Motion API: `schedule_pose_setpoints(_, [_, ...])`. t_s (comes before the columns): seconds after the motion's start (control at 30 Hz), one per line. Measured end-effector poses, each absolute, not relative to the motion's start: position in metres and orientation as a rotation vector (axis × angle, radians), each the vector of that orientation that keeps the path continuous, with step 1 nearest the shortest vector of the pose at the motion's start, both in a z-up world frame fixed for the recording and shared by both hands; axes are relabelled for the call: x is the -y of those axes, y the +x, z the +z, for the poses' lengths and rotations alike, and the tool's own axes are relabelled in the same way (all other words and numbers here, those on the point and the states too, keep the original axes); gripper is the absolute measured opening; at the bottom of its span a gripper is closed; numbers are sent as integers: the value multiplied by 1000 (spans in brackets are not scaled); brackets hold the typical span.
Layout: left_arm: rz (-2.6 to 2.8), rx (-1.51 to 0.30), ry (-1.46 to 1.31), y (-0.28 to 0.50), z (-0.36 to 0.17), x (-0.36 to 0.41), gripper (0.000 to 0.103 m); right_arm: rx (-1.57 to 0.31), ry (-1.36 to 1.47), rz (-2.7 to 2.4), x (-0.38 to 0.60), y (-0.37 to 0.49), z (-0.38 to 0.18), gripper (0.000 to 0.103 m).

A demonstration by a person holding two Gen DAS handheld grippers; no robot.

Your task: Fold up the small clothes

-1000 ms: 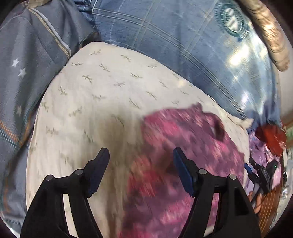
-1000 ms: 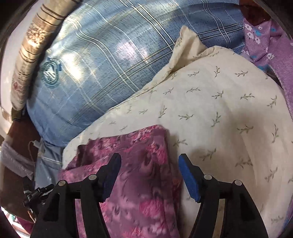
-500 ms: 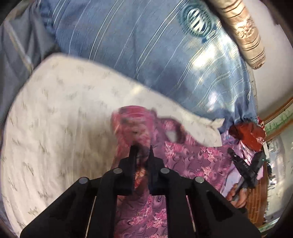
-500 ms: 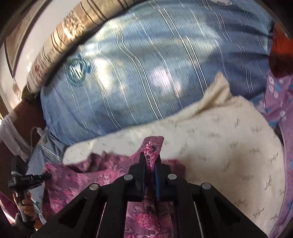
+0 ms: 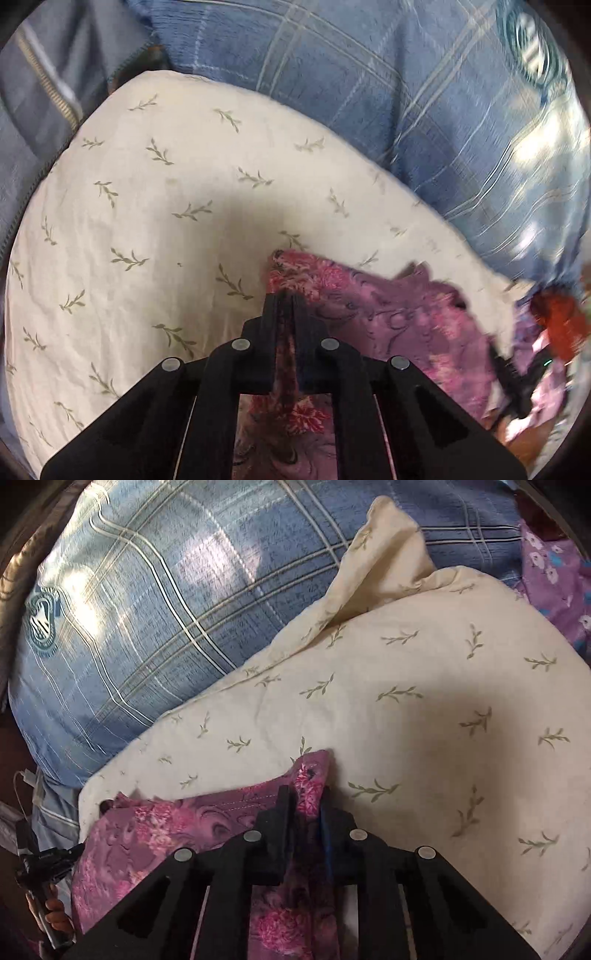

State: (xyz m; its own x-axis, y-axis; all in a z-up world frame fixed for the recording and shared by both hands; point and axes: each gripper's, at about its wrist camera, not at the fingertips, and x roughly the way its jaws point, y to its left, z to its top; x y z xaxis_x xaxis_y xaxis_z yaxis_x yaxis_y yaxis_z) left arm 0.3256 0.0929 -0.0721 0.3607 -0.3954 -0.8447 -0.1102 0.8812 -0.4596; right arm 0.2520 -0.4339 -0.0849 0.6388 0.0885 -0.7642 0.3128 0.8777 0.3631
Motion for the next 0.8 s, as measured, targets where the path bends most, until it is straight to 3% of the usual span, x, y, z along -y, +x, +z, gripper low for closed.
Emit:
schedule_pose_setpoints(0.13, [-206, -1079, -453, 290, -21, -109, 6, -742, 394, -120, 424, 209, -32, 36])
schedule_pose_setpoints(0.2, [-269, -1039, -412, 263, 2, -101, 11, -727, 376, -30, 411, 185, -14, 38])
schedule_pose_setpoints(0.3, [-350, -1005, -324, 217, 12, -79, 43, -724, 339, 81, 385, 144, -6, 45])
schedule_pose_setpoints(0.33, [-374, -1000, -301, 201, 6, -71, 56, -731, 331, 101, 379, 134, -10, 52])
schedule_pose_setpoints(0.37, [-387, -1007, -277, 188, -6, -63, 58, -744, 330, 121, 374, 125, -17, 58])
schedule_pose_setpoints(0.5, [-307, -1187, -201, 184, -82, -41, 55, -1013, 284, 30, 371, 121, -98, 60])
schedule_pose_setpoints(0.53, [-306, -1164, -184, 184, -84, -39, 55, -938, 298, 51, 375, 112, -94, 59])
schedule_pose_setpoints(0.67, [-324, -1097, -196, 172, -39, -48, 52, -876, 365, 31, 390, 86, -58, 60])
schedule_pose_setpoints(0.8, [-350, -1063, -368, 150, -16, -89, 56, -855, 406, 31, 399, 61, -51, 72])
